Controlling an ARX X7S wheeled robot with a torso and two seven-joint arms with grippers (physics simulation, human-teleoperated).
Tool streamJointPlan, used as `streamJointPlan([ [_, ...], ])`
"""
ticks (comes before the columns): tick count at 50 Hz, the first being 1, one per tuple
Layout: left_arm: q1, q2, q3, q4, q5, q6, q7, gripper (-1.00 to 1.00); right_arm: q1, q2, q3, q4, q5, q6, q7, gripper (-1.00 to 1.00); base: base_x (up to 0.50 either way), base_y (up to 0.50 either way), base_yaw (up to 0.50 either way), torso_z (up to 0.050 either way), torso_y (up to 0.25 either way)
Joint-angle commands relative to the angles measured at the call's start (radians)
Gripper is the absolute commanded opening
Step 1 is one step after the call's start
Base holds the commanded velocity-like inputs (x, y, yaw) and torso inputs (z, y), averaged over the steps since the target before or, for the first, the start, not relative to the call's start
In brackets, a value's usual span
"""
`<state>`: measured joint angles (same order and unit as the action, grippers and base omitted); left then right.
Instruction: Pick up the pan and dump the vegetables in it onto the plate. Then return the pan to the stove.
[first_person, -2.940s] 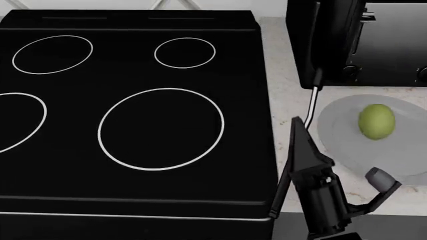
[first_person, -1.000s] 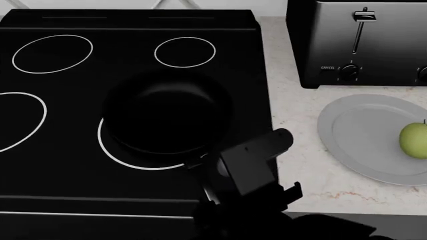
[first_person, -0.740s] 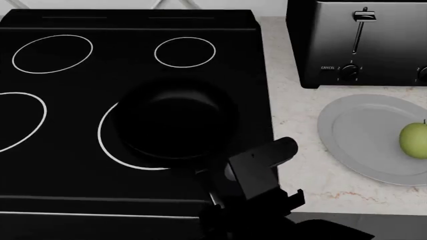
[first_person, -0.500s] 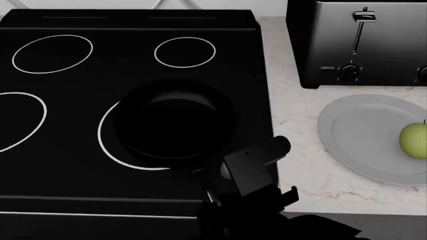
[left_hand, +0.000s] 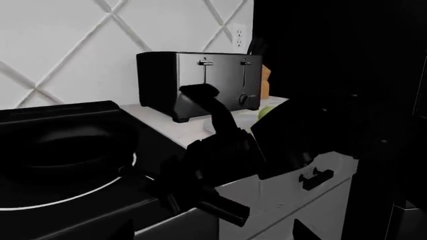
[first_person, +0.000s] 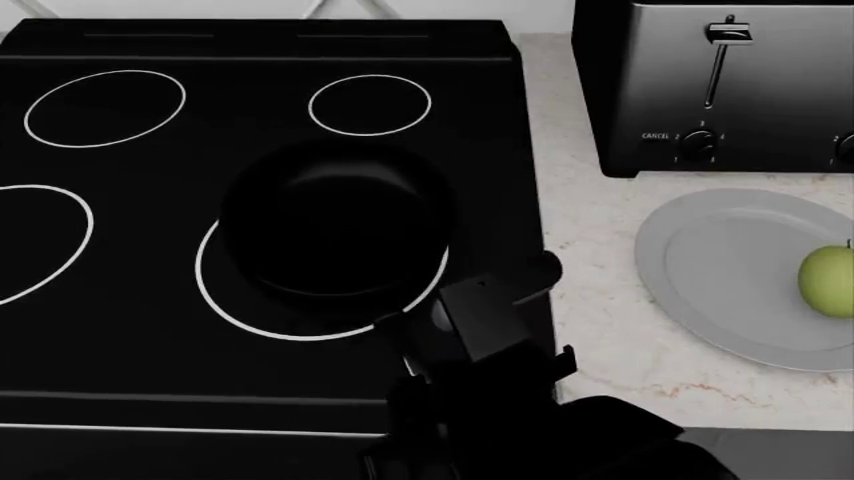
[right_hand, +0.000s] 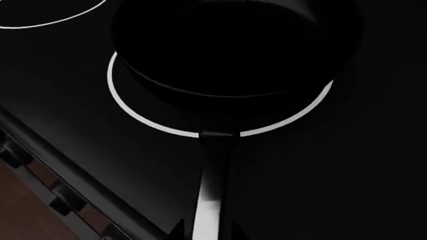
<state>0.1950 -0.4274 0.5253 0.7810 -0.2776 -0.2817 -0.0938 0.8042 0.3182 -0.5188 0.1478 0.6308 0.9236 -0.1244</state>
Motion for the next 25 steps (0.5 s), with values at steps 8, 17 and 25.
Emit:
streamJointPlan([
  [8, 0.026, -0.017, -0.055, 0.041, -0.026, 0.016, -0.045, 1.0, -0.021, 0.004, 0.024, -0.041, 0.048, 0.011, 0.004, 1.0, 0.0, 0.0, 0.0, 0.0, 0.0],
  [17, 0.049, -0.034, -0.167, 0.074, -0.084, 0.024, -0.111, 1.0, -0.072, 0.049, 0.097, -0.22, 0.101, 0.042, 0.083, 1.0, 0.0, 0.0, 0.0, 0.0, 0.0],
  [25, -0.016, -0.031, -0.232, 0.044, -0.179, -0.021, -0.13, 1.0, -0.092, 0.074, 0.202, -0.523, 0.231, 0.188, 0.246, 1.0, 0.0, 0.0, 0.0, 0.0, 0.0],
])
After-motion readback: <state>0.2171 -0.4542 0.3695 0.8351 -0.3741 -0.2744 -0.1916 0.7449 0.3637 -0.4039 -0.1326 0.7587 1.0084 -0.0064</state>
